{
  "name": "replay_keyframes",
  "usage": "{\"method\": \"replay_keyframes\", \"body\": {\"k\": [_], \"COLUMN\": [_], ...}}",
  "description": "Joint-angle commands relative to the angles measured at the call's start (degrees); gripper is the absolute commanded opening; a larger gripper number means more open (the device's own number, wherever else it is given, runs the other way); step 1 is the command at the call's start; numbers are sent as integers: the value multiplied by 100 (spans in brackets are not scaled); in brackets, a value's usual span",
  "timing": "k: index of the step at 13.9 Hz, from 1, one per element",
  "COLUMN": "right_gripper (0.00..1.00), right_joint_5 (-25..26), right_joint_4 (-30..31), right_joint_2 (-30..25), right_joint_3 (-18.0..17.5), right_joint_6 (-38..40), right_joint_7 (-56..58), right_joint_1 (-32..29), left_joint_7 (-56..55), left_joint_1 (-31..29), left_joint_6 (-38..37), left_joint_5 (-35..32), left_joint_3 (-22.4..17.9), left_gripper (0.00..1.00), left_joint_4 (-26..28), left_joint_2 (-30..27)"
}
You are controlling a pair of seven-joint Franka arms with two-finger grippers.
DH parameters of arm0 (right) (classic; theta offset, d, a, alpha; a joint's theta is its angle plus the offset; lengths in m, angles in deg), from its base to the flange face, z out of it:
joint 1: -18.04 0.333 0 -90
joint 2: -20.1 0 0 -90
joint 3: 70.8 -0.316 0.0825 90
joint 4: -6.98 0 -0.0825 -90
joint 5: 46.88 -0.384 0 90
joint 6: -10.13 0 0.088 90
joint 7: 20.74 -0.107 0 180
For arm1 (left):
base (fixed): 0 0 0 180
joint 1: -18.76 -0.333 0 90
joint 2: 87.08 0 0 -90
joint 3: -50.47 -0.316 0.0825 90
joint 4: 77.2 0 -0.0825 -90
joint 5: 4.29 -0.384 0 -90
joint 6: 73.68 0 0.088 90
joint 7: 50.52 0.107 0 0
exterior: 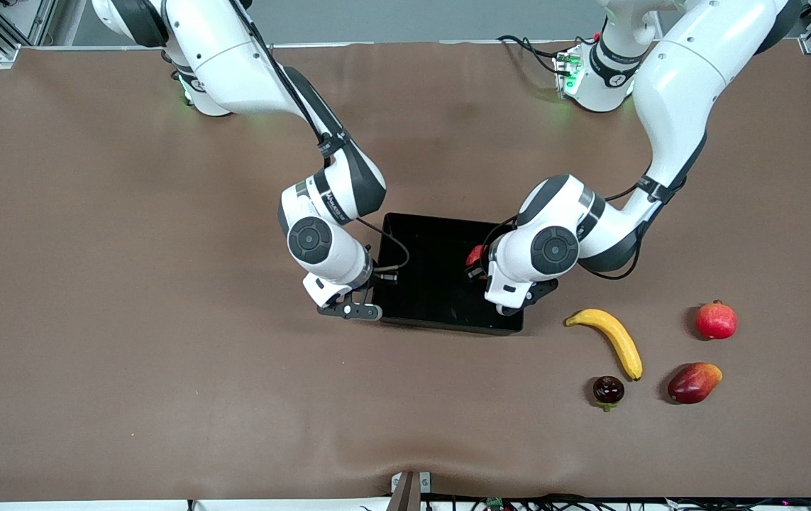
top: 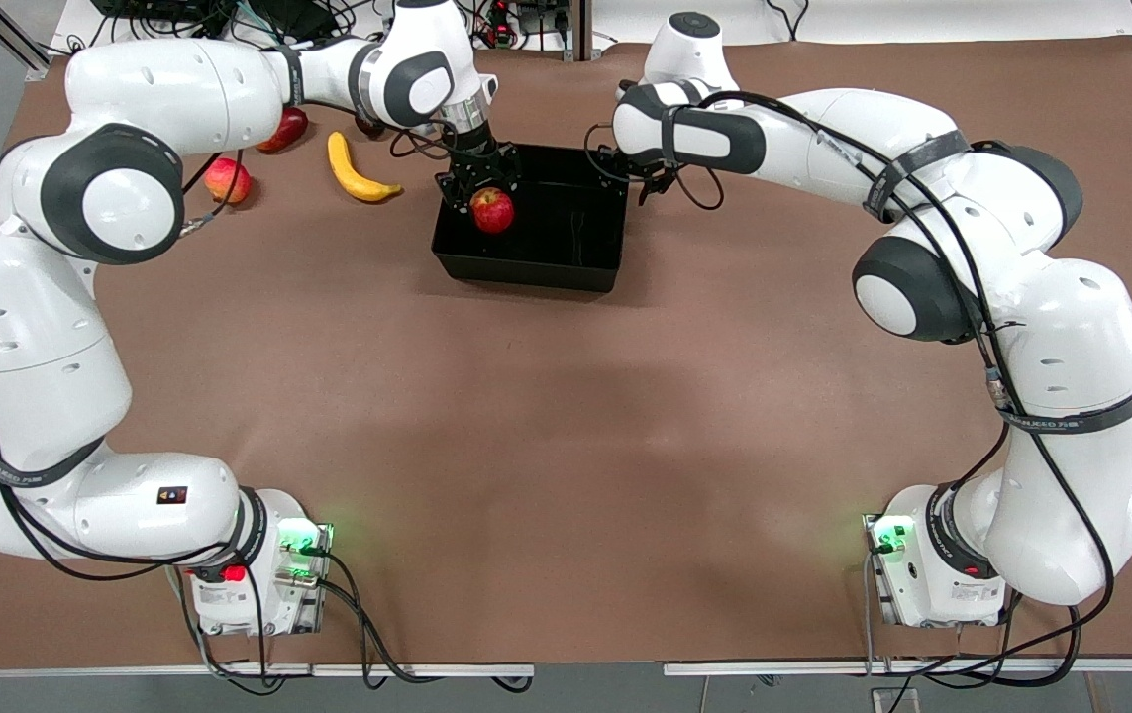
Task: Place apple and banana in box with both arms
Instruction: 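Lower the apple into the box with the left gripper while the right releases it, then move the left gripper to the banana while the right arm returns to rest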
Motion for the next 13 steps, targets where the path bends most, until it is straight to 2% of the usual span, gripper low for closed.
{"method": "replay_keyframes", "body": {"k": [1,3,7,8,9,10,12,13], "right_gripper": [100,100,100,100,100,100,100,100], "right_joint_5": [-49,-14,863,1022,1119,1181,1286,1522], "right_joint_4": [-93,-84,-242,-251,-251,-251,-260,-295], "right_joint_2": [-168,-580,-1564,-1854,-2100,-2346,-2786,-2954], "right_joint_3": [166,166,140,131,114,62,-44,-114], "right_joint_6": [88,280,2088,2432,2705,2969,3391,3541], "right_joint_7": [110,93,101,93,110,119,119,145], "right_joint_1": [-1,-159,-651,-730,-897,-1124,-1433,-1547], "left_joint_7": [-107,-221,-247,-265,-265,-256,-248,-248], "left_joint_1": [49,49,575,602,594,602,646,594], "left_joint_6": [214,556,698,698,698,681,454,87], "left_joint_5": [-249,-258,-259,-267,-259,-267,-494,-583], "left_joint_3": [-45,-88,-658,-703,-704,-704,-713,-704], "left_gripper": [0,0,0,6,31,98,100,100], "left_joint_4": [114,263,246,255,255,255,202,141], "left_joint_2": [135,206,259,259,251,233,-46,-266]}}
